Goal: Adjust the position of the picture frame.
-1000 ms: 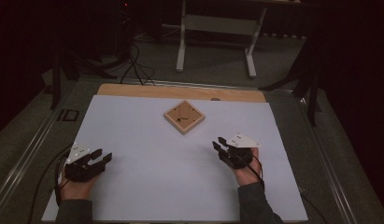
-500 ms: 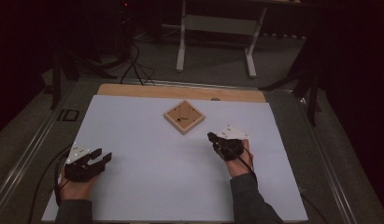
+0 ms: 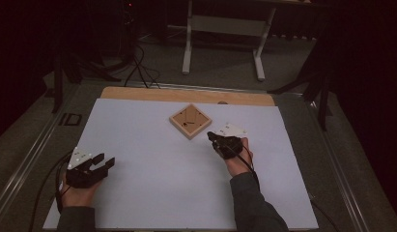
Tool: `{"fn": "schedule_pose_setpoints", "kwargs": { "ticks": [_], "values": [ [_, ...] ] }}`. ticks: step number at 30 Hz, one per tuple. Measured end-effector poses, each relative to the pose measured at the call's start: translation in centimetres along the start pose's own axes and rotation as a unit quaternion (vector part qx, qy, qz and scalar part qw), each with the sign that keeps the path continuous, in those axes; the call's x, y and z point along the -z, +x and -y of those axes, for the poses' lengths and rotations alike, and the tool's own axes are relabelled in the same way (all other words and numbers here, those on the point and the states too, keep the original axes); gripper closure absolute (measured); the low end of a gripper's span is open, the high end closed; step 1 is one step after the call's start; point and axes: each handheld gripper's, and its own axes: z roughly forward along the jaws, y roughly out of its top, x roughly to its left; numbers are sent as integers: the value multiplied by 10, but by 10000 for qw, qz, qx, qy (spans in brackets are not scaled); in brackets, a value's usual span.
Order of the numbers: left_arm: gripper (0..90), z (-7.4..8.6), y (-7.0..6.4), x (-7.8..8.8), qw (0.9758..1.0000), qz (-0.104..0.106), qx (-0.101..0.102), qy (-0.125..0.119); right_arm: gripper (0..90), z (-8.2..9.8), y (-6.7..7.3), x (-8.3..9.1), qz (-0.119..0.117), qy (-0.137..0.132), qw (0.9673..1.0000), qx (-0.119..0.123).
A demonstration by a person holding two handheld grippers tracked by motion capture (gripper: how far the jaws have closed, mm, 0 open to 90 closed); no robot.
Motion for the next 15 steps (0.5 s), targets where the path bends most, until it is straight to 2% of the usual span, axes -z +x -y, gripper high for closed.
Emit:
{"fn": "schedule_pose_setpoints", "kwargs": {
  "ticks": [15],
  "values": [
    [527,0,0,1,10000,-12,-3,-36,893,-9,8,-35,-62,175,9998,-39]
  ]
}}
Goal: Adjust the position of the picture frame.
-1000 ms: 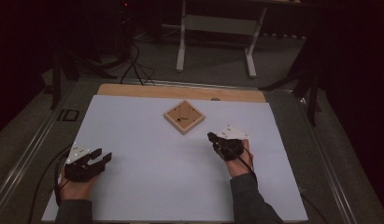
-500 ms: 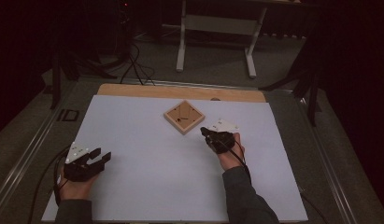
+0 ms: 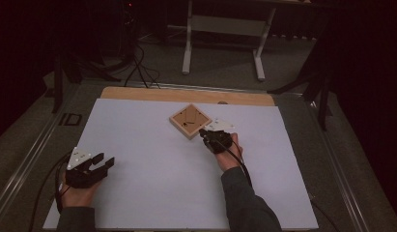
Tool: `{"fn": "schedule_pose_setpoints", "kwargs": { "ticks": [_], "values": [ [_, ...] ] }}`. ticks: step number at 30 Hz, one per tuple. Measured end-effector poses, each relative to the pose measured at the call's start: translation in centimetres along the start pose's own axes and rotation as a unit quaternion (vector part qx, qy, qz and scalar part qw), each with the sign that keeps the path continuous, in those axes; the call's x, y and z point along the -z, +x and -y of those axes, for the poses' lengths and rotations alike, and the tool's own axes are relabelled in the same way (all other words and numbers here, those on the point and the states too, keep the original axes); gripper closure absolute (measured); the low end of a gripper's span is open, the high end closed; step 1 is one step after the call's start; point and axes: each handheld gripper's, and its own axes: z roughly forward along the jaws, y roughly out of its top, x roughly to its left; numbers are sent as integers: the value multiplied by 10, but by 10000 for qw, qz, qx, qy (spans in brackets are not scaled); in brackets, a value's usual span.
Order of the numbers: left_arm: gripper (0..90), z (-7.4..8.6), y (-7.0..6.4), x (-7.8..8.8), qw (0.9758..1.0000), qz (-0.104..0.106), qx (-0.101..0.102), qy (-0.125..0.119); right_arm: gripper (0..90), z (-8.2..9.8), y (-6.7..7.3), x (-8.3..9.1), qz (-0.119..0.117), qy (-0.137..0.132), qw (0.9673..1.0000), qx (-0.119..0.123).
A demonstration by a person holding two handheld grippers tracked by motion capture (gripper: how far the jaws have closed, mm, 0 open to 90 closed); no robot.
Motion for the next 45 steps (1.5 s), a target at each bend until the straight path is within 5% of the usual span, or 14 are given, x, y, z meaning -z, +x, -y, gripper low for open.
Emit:
{"fn": "schedule_pose_setpoints", "kwargs": {
  "ticks": [25,45],
  "values": [
    [526,0,2,2,9999,-50,88,-64,895,-4,11,-59,35,443,9988,-201],
    [526,0,4,4,9999,-72,117,-92,896,-6,10,-76,265,651,9970,-330]
  ]
}}
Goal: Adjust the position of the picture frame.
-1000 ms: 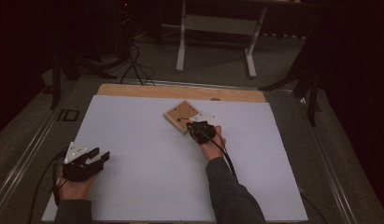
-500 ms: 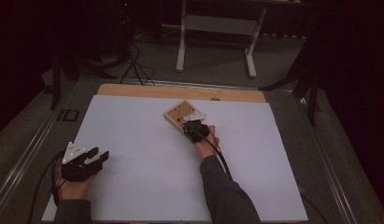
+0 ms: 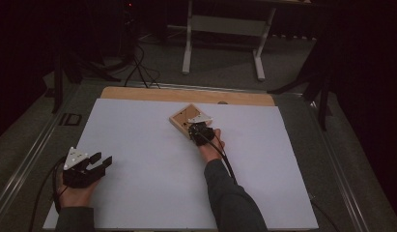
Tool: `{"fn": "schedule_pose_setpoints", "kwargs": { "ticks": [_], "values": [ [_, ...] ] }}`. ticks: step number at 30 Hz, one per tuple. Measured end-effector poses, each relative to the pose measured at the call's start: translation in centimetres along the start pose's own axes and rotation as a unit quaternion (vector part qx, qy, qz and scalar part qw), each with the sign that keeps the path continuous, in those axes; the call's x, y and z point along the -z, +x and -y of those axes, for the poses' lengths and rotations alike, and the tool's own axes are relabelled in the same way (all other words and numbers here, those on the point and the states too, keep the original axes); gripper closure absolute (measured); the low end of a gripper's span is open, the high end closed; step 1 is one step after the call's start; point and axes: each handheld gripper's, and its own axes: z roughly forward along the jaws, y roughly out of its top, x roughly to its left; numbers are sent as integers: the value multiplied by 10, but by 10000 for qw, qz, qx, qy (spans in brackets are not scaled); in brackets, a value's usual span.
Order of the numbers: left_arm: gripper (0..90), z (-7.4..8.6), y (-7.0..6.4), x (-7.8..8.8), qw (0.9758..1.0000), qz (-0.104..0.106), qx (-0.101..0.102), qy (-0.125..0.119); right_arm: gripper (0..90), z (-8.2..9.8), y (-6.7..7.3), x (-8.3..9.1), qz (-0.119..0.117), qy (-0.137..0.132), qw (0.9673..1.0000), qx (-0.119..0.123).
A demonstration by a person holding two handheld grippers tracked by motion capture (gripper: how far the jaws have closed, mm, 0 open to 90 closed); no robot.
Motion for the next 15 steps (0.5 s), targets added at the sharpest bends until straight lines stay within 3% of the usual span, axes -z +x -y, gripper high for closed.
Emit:
{"fn": "schedule_pose_setpoints", "kwargs": {
  "ticks": [15],
  "values": [
    [524,0,0,1,10000,-1,-7,-7,898,0,1,3,-15,87,10000,45]
  ]
}}
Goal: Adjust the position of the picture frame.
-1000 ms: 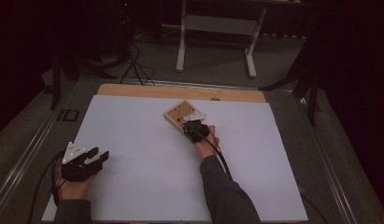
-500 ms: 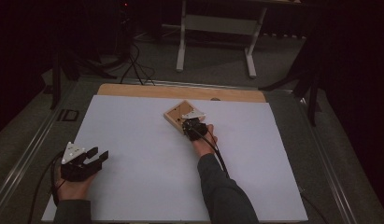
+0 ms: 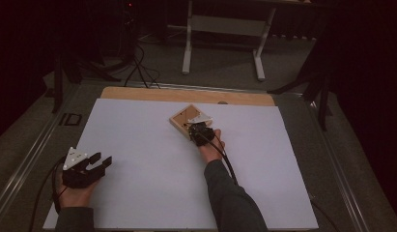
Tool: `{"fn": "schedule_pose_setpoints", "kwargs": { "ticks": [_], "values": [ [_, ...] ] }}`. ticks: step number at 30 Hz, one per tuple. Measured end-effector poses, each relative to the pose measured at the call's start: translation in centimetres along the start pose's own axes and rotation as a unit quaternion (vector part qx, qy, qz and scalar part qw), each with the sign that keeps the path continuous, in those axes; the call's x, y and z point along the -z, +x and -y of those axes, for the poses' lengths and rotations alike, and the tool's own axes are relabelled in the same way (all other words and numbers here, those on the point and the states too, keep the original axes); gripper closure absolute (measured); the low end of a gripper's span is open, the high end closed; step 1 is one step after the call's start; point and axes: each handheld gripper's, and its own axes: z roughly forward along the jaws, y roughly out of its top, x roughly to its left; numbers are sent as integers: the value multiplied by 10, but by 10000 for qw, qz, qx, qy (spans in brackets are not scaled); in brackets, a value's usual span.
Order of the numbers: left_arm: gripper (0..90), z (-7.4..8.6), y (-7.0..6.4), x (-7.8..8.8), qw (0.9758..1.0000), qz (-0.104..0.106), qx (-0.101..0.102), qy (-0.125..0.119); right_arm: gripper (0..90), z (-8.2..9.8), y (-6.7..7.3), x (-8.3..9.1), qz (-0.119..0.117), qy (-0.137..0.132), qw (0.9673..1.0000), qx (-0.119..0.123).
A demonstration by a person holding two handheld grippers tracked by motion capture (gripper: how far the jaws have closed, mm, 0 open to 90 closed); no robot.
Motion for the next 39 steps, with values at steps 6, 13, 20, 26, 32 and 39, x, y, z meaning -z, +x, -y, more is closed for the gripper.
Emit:
{"fn": "schedule_pose_setpoints", "kwargs": {
  "ticks": [6,13,20,26,32,39],
  "values": [
    [524,0,0,0,10000,-6,6,-9,898,3,-1,4,-57,35,10000,51],
    [523,0,-1,-1,10000,-9,-46,22,898,12,-1,13,-160,-48,9998,64],
    [522,0,-1,0,10000,-18,-37,8,898,21,-2,25,-253,-19,9994,239],
    [522,0,-2,0,10000,-24,-51,-4,898,32,-6,37,-338,-30,9990,276],
    [523,-1,-3,1,9999,-31,-98,-66,898,45,-9,51,-404,-24,9985,369],
    [522,-1,-3,0,9999,-23,-91,-61,898,55,-13,66,-331,52,9977,593]
  ]
}}
